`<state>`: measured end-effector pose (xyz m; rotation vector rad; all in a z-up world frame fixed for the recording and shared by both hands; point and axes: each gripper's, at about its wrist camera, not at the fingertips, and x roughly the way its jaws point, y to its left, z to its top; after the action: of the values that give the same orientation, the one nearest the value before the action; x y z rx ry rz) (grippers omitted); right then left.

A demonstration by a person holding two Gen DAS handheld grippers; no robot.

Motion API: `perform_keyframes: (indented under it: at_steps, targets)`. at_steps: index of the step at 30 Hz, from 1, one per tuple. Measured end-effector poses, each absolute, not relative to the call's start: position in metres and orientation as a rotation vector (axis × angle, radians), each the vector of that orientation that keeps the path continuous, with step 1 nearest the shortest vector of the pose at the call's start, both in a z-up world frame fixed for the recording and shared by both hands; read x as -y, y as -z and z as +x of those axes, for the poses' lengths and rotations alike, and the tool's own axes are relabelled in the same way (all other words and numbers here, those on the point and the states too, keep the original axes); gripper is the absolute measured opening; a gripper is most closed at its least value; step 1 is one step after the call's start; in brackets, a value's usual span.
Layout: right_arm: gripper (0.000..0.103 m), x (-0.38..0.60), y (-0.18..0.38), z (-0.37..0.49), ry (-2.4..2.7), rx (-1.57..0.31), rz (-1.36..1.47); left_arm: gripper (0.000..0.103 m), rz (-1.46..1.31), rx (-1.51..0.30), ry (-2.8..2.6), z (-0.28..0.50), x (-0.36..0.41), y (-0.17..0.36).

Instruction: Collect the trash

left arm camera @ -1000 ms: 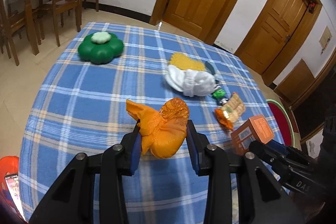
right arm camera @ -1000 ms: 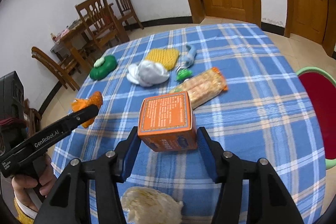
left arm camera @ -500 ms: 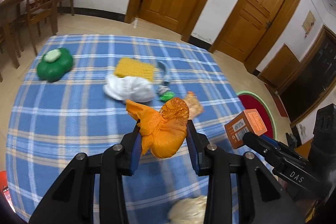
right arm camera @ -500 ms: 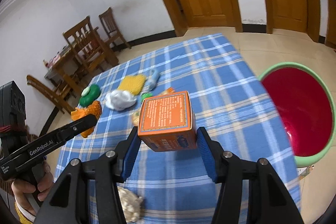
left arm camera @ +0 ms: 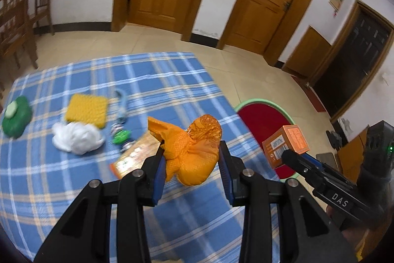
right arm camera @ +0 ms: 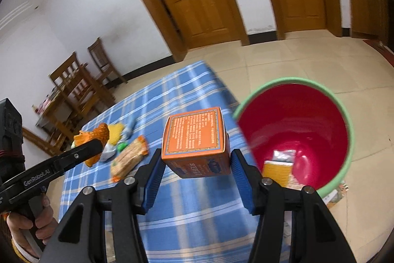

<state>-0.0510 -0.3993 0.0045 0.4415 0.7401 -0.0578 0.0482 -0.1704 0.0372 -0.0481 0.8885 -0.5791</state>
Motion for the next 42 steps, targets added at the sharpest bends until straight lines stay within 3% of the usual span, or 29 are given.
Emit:
perform_keyframes:
  at_steps: [23, 42]
  targets:
    - [0.058, 0.512, 0.050, -0.066, 0.297, -0.789, 0.597, 0.038, 0.068, -0.934, 0.730, 0.065, 0.292, -0.015]
    - [0.059, 0.520, 0.042, -0.079, 0.314, -0.724, 0.597, 0.039, 0.148, -0.964, 0.787, 0.066, 0.346, 0.007]
